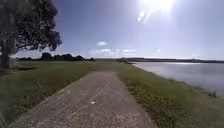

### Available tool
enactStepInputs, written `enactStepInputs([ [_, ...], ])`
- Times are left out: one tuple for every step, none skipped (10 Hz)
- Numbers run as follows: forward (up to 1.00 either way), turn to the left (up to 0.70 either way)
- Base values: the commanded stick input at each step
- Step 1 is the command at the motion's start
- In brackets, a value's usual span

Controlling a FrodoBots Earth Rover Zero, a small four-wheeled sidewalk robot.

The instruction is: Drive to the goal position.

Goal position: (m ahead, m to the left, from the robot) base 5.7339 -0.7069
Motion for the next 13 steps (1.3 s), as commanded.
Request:
enactStepInputs([
  [0.5,0.0],
  [0.5,0.25],
  [0.5,0.12],
  [0.5,0.0],
  [0.5,0.0],
  [0.5,0.0],
  [0.5,0.0],
  [0.5,0.0],
  [0.5,0.0],
  [0.5,0.0],
  [0.5,0.0],
  [0.5,0.0],
  [0.57,0.0],
])
